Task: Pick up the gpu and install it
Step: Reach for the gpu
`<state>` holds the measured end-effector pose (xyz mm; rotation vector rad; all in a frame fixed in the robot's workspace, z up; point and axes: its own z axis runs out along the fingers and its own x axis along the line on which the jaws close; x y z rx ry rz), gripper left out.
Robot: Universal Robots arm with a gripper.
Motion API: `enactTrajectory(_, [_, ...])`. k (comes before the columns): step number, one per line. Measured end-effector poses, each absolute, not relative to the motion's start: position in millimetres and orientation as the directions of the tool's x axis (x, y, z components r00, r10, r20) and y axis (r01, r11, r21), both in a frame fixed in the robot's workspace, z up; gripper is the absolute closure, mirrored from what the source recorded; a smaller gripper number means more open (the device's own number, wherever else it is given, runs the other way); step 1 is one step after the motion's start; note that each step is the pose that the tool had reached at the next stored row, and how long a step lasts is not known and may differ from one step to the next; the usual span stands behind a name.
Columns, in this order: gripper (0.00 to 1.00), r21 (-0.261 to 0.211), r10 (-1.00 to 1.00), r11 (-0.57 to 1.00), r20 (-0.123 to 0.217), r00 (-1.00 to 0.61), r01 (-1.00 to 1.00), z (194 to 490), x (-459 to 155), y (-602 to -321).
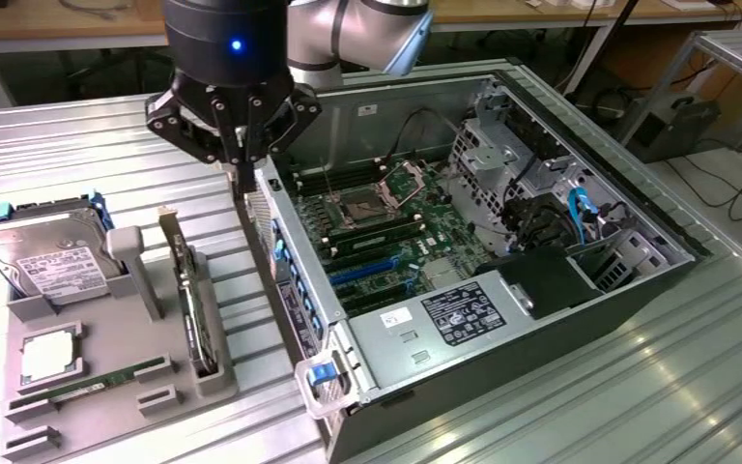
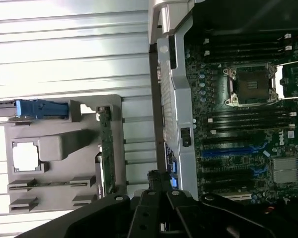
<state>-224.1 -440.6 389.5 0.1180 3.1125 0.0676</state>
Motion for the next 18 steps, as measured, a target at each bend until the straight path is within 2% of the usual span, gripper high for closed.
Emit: enactTrajectory(18, [0.89,0.041,0.076,0.996,-0.025,-0.997,0.075,371,-297,-459])
